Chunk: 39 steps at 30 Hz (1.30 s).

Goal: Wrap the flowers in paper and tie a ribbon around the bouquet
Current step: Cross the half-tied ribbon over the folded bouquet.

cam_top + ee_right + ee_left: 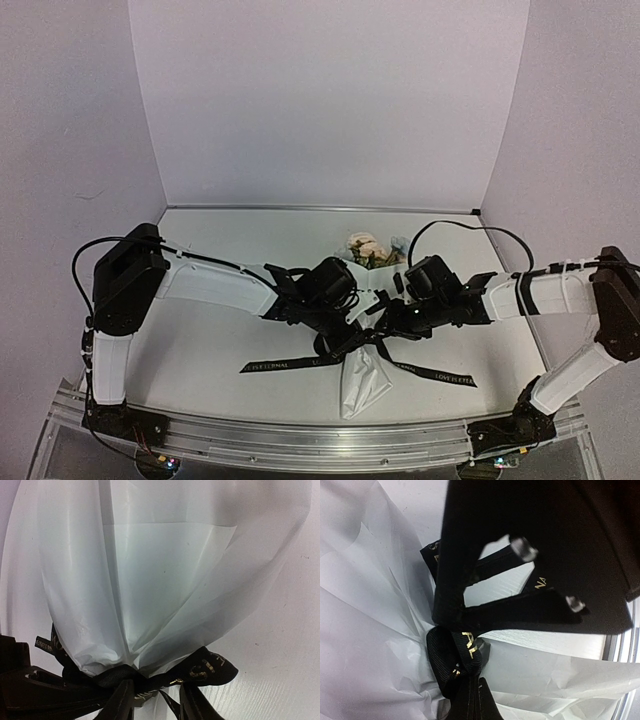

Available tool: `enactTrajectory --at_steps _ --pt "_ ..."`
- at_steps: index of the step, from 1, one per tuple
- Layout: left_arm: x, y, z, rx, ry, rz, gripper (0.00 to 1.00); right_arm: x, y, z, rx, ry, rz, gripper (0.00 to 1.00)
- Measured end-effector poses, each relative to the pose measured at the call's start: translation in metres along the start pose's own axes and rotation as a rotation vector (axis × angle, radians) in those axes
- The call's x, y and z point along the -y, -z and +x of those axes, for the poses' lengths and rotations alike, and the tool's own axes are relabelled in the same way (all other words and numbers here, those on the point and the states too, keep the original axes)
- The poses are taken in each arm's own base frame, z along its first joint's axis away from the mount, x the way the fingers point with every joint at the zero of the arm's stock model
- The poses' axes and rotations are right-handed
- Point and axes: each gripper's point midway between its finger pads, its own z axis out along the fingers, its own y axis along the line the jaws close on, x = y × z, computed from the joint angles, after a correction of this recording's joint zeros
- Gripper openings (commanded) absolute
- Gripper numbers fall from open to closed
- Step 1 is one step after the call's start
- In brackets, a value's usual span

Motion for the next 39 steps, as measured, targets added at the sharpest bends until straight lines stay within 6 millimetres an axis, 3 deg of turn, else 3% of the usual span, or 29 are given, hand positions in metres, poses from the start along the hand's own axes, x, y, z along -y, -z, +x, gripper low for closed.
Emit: enactTrajectory --at_steps 3,7,21,29,39 --pt "0.000 0.000 0.000 0.000 0.000 0.000 0.00 0.001 0.000 0.000 0.002 -0.002 0.003 0.11" --pt "0.000 0.000 0.000 0.000 -0.001 0.000 0.02 0.001 0.000 -0.001 0.005 -0.007 0.001 0.00" --pt "0.000 0.000 0.000 0.002 -0.001 0.003 0.03 0.000 0.008 0.018 -0.035 -0.017 -0.053 0.00" --pt "0.000 0.000 -0.001 0.003 0.001 0.004 0.04 -0.006 0.003 0.031 -0.077 -0.031 -0.087 0.00" --pt "0.004 0.002 -0.002 0.009 0.001 0.033 0.16 0.000 -0.011 0.042 -0.127 -0.041 -0.073 0.00"
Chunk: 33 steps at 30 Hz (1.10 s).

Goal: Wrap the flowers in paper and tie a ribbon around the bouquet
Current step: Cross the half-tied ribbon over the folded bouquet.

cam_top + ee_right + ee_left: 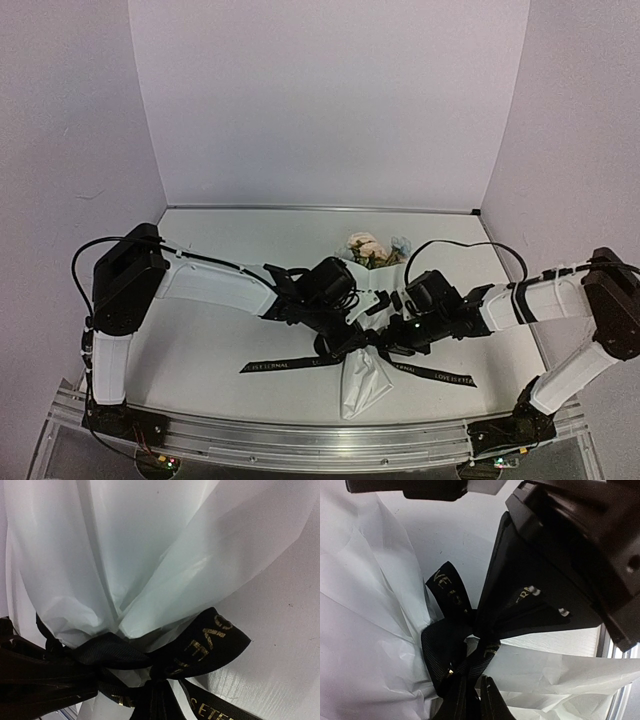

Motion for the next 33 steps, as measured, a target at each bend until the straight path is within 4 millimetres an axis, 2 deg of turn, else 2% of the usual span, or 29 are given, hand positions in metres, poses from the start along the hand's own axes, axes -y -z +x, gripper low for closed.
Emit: enactTrajectory --at_steps 5,14,25,33 --pt "0.004 0.003 -0.002 0.000 -0.015 0.017 0.20 -0.001 0.000 -0.001 0.005 0.003 -0.006 0.00" --pt "0.003 0.010 -0.004 -0.003 -0.023 0.017 0.32 -0.007 0.000 -0.007 0.029 0.010 -0.031 0.00" --pt "-0.003 0.020 -0.024 0.045 -0.025 0.005 0.36 -0.008 -0.004 -0.006 0.020 0.010 -0.041 0.00" --pt "-0.011 0.026 -0.037 0.047 -0.050 -0.030 0.35 -0.009 -0.005 -0.006 0.026 0.013 -0.052 0.00"
